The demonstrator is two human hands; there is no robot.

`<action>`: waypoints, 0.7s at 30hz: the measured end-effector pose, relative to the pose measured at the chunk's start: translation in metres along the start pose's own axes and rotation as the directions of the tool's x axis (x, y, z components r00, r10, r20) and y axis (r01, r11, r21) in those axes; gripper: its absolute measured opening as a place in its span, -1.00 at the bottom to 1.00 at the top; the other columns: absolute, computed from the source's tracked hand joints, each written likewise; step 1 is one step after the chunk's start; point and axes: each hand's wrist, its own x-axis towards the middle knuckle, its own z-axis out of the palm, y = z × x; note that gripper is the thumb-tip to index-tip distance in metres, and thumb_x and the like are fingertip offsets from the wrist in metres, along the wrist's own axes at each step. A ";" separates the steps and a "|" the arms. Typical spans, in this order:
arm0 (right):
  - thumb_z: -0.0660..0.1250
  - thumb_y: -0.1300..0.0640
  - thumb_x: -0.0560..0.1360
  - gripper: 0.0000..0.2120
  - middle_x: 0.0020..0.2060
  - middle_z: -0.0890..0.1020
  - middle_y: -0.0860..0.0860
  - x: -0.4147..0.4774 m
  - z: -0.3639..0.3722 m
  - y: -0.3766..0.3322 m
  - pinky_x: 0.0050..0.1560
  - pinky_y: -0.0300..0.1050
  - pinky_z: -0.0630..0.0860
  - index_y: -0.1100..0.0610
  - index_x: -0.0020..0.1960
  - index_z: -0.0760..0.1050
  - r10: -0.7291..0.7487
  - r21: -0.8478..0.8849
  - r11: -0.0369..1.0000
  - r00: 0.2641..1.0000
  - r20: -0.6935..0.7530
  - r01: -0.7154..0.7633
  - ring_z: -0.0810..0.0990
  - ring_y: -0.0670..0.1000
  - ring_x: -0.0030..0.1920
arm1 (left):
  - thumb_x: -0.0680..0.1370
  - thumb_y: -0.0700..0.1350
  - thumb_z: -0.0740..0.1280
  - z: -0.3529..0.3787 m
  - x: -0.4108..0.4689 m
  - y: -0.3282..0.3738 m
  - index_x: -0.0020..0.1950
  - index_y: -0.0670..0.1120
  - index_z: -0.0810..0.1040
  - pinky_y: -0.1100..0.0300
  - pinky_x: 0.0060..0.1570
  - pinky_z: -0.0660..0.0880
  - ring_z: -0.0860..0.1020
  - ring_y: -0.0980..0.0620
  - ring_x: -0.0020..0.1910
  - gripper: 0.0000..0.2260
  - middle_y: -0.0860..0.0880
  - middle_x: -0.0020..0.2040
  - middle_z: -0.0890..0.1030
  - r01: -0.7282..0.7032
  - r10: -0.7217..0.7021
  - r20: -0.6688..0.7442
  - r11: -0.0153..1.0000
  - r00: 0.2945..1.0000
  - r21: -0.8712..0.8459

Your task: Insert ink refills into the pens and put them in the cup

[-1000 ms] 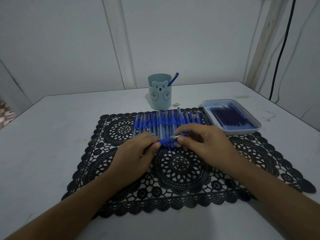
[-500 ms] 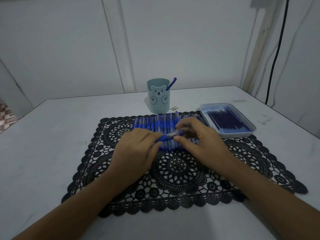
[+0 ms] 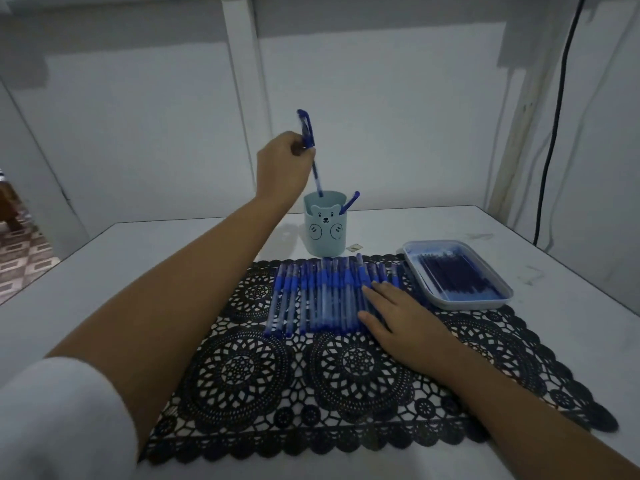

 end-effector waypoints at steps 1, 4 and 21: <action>-0.03 -0.13 0.59 -0.46 0.49 0.08 -0.02 0.000 0.001 0.000 0.42 -0.22 -0.08 0.05 0.50 0.02 0.001 0.007 1.000 1.000 -0.002 -0.001 -0.01 -0.06 0.48 | 0.51 -0.14 0.30 0.009 0.002 -0.003 0.03 -0.15 0.58 0.28 -0.12 0.40 0.54 0.03 -0.10 -0.84 -0.06 -0.05 0.63 0.008 -0.008 0.020 1.000 1.000 0.024; -0.02 -0.14 0.59 -0.46 0.49 0.09 -0.02 0.001 0.002 0.000 0.42 -0.21 -0.06 0.04 0.50 0.04 0.000 0.017 1.000 1.000 -0.006 0.000 -0.01 -0.06 0.48 | 0.51 -0.15 0.29 0.030 -0.001 -0.015 0.04 -0.16 0.58 0.28 -0.17 0.36 0.50 0.05 -0.16 -0.84 -0.07 -0.04 0.62 0.046 -0.054 0.096 0.995 0.994 0.083; -0.01 -0.12 0.59 -0.47 0.49 0.08 -0.04 0.002 0.001 0.000 0.42 -0.21 -0.04 0.04 0.50 0.03 -0.001 0.032 0.999 1.000 0.011 0.001 0.00 -0.07 0.48 | 0.53 -0.09 0.23 -0.015 -0.065 -0.072 0.06 -0.09 0.58 0.20 -0.04 0.42 0.51 0.06 -0.06 -0.80 -0.02 0.04 0.60 0.048 -0.174 0.347 0.938 0.922 0.345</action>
